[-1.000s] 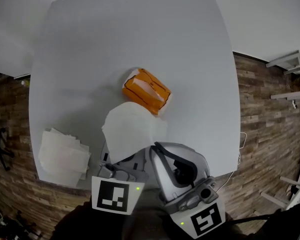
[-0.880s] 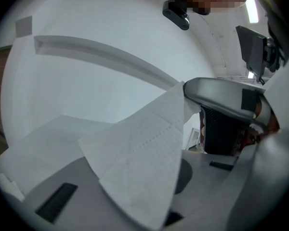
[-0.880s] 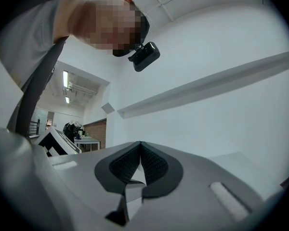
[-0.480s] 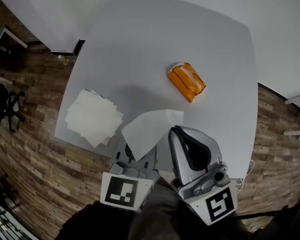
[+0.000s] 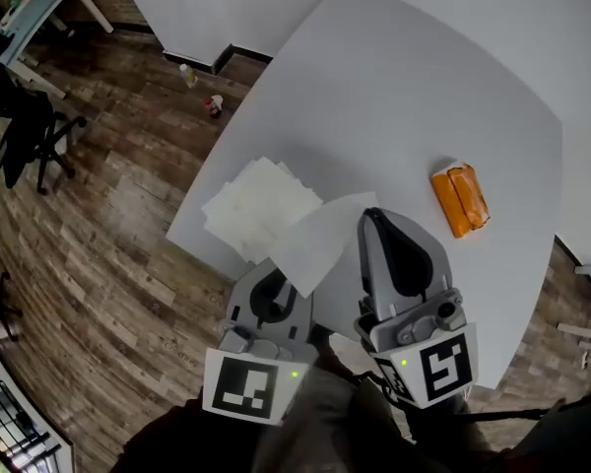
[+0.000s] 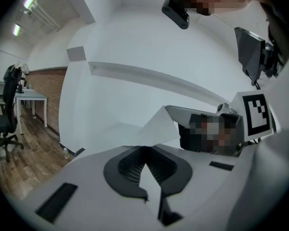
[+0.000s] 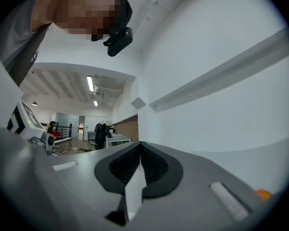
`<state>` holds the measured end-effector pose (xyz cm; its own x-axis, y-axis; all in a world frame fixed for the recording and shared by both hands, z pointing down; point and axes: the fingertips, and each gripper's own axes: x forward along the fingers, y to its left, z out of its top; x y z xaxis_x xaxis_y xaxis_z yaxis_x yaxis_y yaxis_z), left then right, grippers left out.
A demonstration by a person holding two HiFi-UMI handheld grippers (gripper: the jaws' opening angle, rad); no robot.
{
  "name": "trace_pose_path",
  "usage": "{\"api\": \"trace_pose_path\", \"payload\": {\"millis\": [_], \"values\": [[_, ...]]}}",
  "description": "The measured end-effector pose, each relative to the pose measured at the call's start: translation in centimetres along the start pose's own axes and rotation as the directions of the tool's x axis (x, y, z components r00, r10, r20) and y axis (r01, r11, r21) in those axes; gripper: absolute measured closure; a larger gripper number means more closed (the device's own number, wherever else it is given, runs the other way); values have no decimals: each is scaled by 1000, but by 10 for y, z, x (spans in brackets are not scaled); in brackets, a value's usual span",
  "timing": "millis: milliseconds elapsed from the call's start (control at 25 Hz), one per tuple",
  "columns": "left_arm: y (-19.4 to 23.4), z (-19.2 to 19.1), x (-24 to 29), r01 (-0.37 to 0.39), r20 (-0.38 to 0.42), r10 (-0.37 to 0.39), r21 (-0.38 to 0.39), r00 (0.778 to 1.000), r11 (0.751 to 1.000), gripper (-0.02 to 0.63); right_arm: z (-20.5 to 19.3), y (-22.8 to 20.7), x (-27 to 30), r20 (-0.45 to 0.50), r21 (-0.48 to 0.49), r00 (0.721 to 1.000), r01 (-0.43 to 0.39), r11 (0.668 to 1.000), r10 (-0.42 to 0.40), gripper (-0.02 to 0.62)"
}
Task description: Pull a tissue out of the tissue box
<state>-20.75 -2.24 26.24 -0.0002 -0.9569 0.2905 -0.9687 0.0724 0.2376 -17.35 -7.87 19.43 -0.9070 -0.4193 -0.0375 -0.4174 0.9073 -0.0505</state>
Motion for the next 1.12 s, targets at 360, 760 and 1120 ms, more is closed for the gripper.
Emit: {"api": "trace_pose_path", "payload": {"millis": [360,760,1120], "values": [[110,25,-19,-88,33,89,-28,995,996,606,18,29,101,72,-113,997,31,993,-23,594],[138,-9,-19,-48,-49,47,-22,998,999,606,-115,50,86,-126,-65,989,71,995,-79,592],[121,-14,-21,32,-66,-32,3,997,999,606,-193,83,58,-332,44,943,46,998,-29,589]]}}
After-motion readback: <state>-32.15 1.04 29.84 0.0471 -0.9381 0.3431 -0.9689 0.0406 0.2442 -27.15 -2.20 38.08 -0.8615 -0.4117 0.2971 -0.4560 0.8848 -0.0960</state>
